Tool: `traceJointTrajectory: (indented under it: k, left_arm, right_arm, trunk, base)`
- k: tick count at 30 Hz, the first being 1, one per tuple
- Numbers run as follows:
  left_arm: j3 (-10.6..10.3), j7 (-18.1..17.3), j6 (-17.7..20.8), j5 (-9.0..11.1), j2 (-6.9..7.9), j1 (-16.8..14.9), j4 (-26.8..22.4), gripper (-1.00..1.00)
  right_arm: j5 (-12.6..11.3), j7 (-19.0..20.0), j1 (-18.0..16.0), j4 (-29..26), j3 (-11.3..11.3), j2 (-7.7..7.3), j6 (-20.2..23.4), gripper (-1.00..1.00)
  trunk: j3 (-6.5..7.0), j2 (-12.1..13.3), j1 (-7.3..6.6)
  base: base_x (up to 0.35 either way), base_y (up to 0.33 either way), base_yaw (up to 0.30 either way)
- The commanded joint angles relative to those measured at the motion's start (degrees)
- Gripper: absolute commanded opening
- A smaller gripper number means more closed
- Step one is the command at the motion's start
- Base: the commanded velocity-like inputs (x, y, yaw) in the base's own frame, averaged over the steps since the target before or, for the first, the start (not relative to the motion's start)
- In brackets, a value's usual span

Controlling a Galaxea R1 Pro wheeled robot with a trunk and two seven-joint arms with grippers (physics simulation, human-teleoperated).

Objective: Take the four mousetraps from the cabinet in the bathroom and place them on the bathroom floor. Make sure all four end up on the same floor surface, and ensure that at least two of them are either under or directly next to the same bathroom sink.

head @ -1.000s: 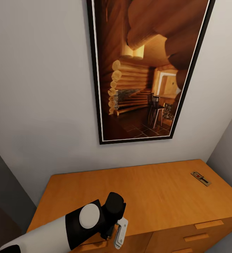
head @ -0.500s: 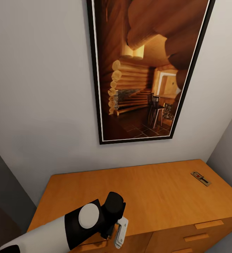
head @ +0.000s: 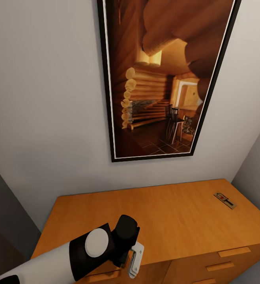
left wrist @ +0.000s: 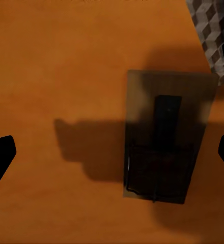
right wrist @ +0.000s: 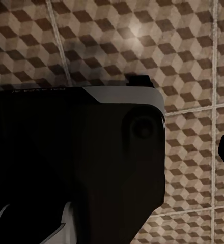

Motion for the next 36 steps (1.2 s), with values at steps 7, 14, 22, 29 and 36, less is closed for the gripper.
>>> traceJointTrajectory:
  k: [7, 14, 22, 29, 36]
  left_arm:
    - [-0.08, -0.43, 0.62, -0.44, 0.08, -0.07, -0.34, 1.0]
    - [-0.08, -0.3, 0.63, -0.43, 0.13, -0.07, -0.37, 1.0]
    - [-0.08, -0.25, 0.67, -0.43, 0.37, -0.07, -0.38, 1.0]
    - [-0.08, -0.25, 0.66, -0.43, 0.93, -0.07, -0.32, 1.0]
    - [-0.08, -0.17, 0.63, -0.43, 1.27, -0.07, -0.32, 1.0]
  right_arm:
    - [-0.51, -0.25, -0.03, -0.1, 0.44, 0.0, 0.27, 1.0]
    - [-0.51, -0.25, -0.01, -0.1, 0.47, 0.0, 0.25, 1.0]
    - [-0.51, -0.25, -0.03, -0.1, 0.48, -0.03, 0.25, 1.0]
    - [-0.51, -0.25, -0.01, -0.1, 0.48, -0.07, 0.25, 1.0]
    - [-0.51, -0.25, -0.02, -0.1, 0.48, -0.05, 0.25, 1.0]
  trunk:
    - [-0.13, -0.12, 0.04]
    - [-0.13, -0.12, 0.04]
    - [-0.13, -0.12, 0.04]
    - [-0.19, -0.12, 0.04]
    - [-0.39, -0.12, 0.04]
  base:
    - [0.0, 0.0, 0.0]
    - [0.0, 0.0, 0.0]
    - [0.0, 0.0, 0.0]
    - [0.0, 0.0, 0.0]
    - [0.0, 0.0, 0.0]
